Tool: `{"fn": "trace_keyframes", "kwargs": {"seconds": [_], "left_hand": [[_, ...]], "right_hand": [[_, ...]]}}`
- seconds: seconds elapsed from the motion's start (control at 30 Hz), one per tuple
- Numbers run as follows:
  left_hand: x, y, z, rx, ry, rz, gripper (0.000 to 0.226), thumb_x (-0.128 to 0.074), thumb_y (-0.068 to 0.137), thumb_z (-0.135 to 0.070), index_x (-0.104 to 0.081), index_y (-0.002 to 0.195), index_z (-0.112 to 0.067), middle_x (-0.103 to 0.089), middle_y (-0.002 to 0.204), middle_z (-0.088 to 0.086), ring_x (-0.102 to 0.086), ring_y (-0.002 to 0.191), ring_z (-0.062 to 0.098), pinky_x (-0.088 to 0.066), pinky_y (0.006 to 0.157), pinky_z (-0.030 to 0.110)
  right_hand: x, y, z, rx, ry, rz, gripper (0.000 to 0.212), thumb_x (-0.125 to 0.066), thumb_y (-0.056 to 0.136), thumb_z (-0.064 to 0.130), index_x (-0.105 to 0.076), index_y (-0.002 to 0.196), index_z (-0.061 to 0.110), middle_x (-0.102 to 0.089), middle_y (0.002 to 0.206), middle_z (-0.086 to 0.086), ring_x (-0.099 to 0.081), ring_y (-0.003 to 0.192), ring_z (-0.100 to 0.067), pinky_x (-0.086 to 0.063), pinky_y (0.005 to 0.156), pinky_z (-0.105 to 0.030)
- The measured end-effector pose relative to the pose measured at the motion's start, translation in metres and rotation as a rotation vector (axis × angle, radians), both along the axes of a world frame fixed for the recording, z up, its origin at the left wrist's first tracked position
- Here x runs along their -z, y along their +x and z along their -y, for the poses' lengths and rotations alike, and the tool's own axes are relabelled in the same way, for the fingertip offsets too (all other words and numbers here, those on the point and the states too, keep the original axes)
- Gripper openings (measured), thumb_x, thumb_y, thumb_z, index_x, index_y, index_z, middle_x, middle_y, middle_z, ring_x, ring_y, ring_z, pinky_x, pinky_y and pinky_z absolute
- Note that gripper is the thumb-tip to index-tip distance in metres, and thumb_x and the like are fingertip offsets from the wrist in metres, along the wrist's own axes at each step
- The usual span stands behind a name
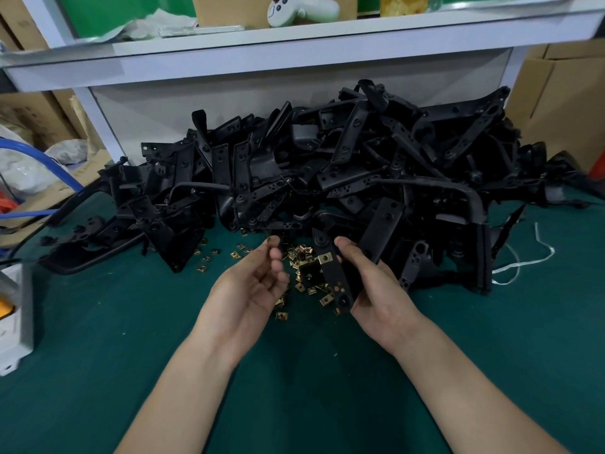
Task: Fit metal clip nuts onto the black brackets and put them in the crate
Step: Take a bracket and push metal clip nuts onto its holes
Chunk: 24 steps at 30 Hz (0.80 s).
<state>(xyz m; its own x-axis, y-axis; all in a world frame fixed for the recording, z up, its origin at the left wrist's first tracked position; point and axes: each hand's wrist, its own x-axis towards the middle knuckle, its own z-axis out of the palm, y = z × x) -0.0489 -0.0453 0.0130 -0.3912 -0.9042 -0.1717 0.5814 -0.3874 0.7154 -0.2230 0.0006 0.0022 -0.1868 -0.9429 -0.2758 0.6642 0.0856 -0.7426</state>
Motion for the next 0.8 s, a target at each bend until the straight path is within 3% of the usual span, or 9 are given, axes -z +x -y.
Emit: {"fn": "trace_keyframes", "kwargs": {"seconds": [0.1,0.2,0.37,0.53,0.63,0.7,0.8], "left_hand": [[-0.002,0.003,0.003,0.020,0.168,-0.211,0.019,-0.062,0.088,-0.011,-0.080,0.090,-0.004,-0.065,0.084,-0.001,-0.062,0.066,0.008,-0.055,0.063,0.022],[-0.002,0.006,0.003,0.037,0.197,-0.294,0.021,-0.059,0.089,-0.010,-0.079,0.091,-0.003,-0.065,0.086,-0.001,-0.061,0.067,0.007,-0.055,0.063,0.023],[-0.003,0.006,0.002,0.031,0.200,-0.297,0.021,-0.059,0.088,-0.009,-0.079,0.092,-0.003,-0.065,0.085,-0.001,-0.061,0.066,0.008,-0.055,0.062,0.023],[-0.005,0.003,0.001,-0.010,0.123,-0.167,0.015,-0.066,0.087,-0.014,-0.078,0.092,-0.007,-0.065,0.084,-0.001,-0.061,0.066,0.007,-0.055,0.062,0.022],[-0.004,0.001,-0.002,0.003,-0.019,0.021,0.014,-0.068,0.088,-0.019,-0.077,0.095,-0.010,-0.065,0.084,0.001,-0.062,0.070,0.009,-0.056,0.066,0.023],[-0.005,-0.003,-0.008,0.061,-0.088,0.130,0.014,-0.068,0.088,-0.021,-0.079,0.089,-0.012,-0.066,0.084,0.003,-0.063,0.071,0.010,-0.057,0.068,0.024],[-0.006,-0.007,-0.018,0.161,-0.040,0.168,0.012,-0.071,0.085,-0.021,-0.078,0.082,-0.012,-0.068,0.084,0.006,-0.064,0.070,0.012,-0.058,0.067,0.026]], "right_hand": [[0.001,0.000,0.000,0.003,0.008,0.006,0.040,-0.074,0.090,0.027,-0.068,0.127,0.012,-0.074,0.115,-0.009,-0.067,0.101,-0.019,-0.061,0.069,-0.027],[0.002,0.000,0.001,0.014,0.012,0.006,0.038,-0.075,0.090,0.027,-0.069,0.125,0.012,-0.075,0.108,-0.006,-0.068,0.098,-0.018,-0.060,0.066,-0.027],[0.003,0.000,0.002,0.015,0.007,0.005,0.039,-0.076,0.089,0.028,-0.070,0.124,0.013,-0.076,0.101,-0.003,-0.072,0.088,-0.014,-0.059,0.061,-0.027],[0.003,-0.001,0.002,0.019,0.008,0.020,0.038,-0.077,0.088,0.027,-0.071,0.123,0.013,-0.075,0.108,-0.005,-0.070,0.097,-0.018,-0.060,0.065,-0.029],[0.004,-0.002,0.003,0.018,-0.015,0.020,0.039,-0.075,0.089,0.028,-0.070,0.125,0.014,-0.072,0.123,-0.009,-0.068,0.115,-0.026,-0.062,0.084,-0.034],[0.004,-0.003,0.003,0.018,-0.035,0.017,0.043,-0.074,0.091,0.030,-0.067,0.129,0.013,-0.067,0.130,-0.014,-0.061,0.125,-0.030,-0.055,0.100,-0.041],[0.004,-0.005,0.001,0.020,-0.066,0.006,0.047,-0.071,0.094,0.032,-0.061,0.135,0.010,-0.065,0.133,-0.016,-0.061,0.125,-0.033,-0.050,0.107,-0.046]]}}
